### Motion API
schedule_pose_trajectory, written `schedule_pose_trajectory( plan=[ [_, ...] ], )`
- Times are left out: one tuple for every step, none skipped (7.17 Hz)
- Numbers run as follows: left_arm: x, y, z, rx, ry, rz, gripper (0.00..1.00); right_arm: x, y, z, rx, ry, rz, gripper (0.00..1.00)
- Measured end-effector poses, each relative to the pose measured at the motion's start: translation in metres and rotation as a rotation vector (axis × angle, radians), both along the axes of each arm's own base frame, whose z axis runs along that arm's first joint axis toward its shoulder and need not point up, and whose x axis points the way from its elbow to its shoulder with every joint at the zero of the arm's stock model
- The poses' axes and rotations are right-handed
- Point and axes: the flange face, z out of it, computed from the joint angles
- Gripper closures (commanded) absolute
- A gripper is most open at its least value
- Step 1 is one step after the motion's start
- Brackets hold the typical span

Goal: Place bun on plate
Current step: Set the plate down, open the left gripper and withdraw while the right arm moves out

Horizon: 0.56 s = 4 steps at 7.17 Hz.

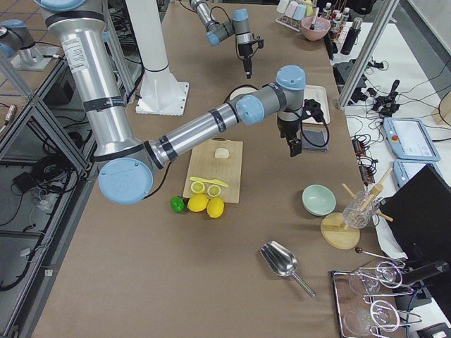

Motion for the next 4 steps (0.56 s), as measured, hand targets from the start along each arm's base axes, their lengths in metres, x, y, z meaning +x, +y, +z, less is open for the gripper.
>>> schedule_pose_trajectory(
  plan=[
    [-0.032,-0.022,0.004,0.007,-0.002,-0.038,0.03,-0.017,0.002,-0.013,0.001,-0.017,-0.013,0.00],
    [-0.062,-0.042,0.010,0.023,-0.012,-0.052,0.03,-0.037,0.009,-0.026,0.007,-0.032,-0.036,0.00],
    [-0.097,-0.064,0.019,0.046,-0.028,-0.059,0.03,-0.062,0.018,-0.035,-0.001,-0.046,-0.061,0.00],
    [-0.133,-0.087,0.029,0.072,-0.053,-0.069,0.03,-0.089,0.029,-0.039,-0.034,-0.056,-0.076,0.00]
  ],
)
